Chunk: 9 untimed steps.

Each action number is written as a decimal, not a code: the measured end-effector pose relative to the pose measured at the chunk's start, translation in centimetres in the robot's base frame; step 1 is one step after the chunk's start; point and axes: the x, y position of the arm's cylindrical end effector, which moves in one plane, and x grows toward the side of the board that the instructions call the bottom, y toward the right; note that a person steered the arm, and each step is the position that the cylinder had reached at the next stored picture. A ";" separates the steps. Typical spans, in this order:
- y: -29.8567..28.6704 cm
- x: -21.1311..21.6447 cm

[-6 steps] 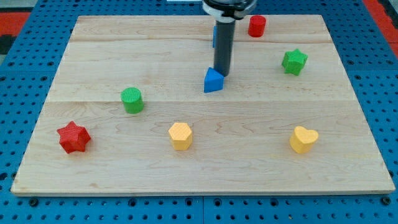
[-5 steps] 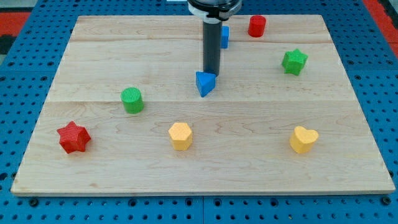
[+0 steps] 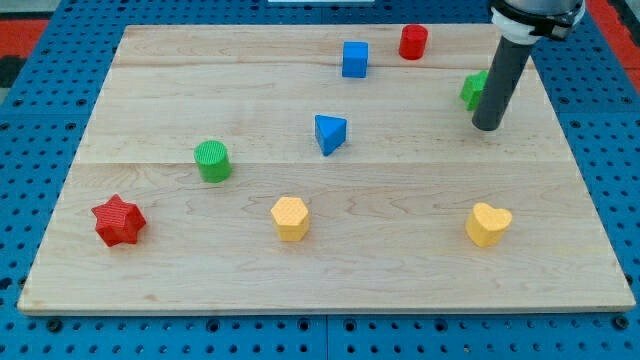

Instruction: Place the green star to the top right corner of the board

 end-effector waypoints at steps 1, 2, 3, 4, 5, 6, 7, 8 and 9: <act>0.0 -4.7; 2.0 -11.0; 1.8 -12.4; 4.0 -12.6; 6.5 -15.5; 10.3 -14.7; 14.8 -17.2; 14.7 -18.4; 13.2 -18.4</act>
